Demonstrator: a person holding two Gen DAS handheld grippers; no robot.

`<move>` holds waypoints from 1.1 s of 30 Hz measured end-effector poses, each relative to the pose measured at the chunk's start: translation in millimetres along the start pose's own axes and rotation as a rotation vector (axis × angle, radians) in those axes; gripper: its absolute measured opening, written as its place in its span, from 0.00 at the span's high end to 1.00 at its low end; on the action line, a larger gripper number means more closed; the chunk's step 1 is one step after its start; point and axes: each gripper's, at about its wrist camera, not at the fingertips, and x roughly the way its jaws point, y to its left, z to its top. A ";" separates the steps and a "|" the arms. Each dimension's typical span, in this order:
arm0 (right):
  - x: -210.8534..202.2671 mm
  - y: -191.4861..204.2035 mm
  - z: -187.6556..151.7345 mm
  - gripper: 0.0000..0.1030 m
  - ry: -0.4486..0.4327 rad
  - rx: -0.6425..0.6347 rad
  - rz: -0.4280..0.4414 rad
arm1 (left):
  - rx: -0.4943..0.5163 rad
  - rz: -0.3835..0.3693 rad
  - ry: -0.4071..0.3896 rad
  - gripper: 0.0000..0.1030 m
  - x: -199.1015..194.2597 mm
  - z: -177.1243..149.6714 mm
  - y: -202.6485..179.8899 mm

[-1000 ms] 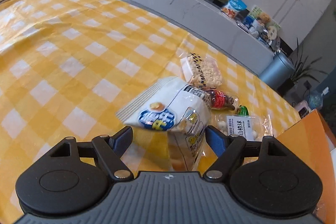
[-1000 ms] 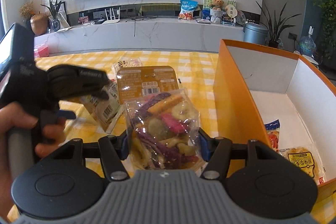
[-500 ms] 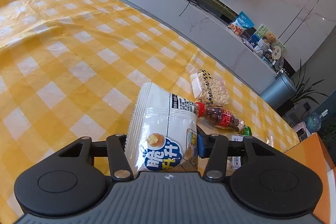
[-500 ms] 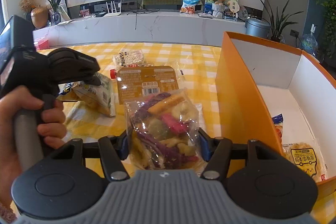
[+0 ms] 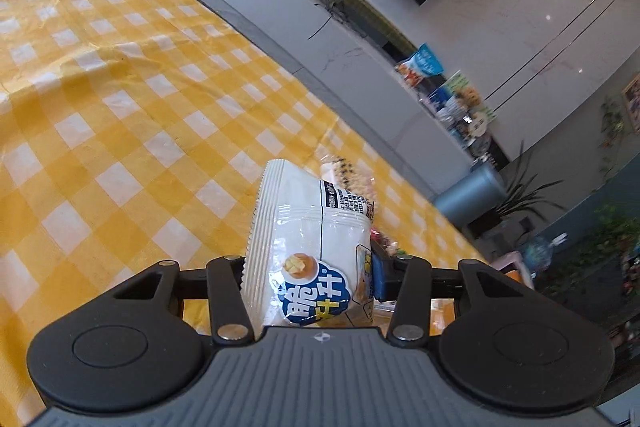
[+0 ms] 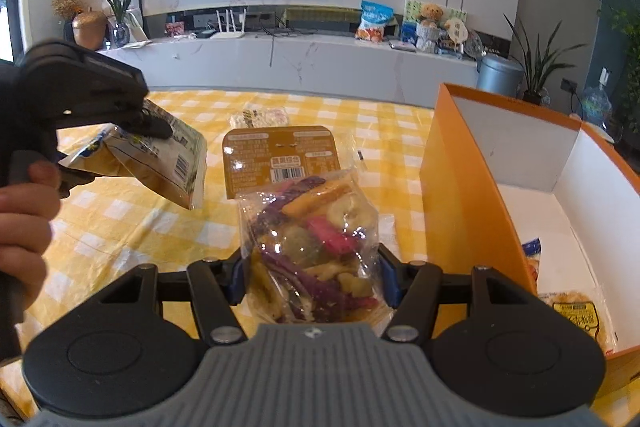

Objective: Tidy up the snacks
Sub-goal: 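Carry the fruit chip bag into the box and open the right tool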

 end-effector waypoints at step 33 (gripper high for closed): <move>-112.4 -192.6 -14.3 0.42 -0.173 0.373 -0.397 | 0.251 -0.420 0.073 0.49 -19.0 -73.3 -138.7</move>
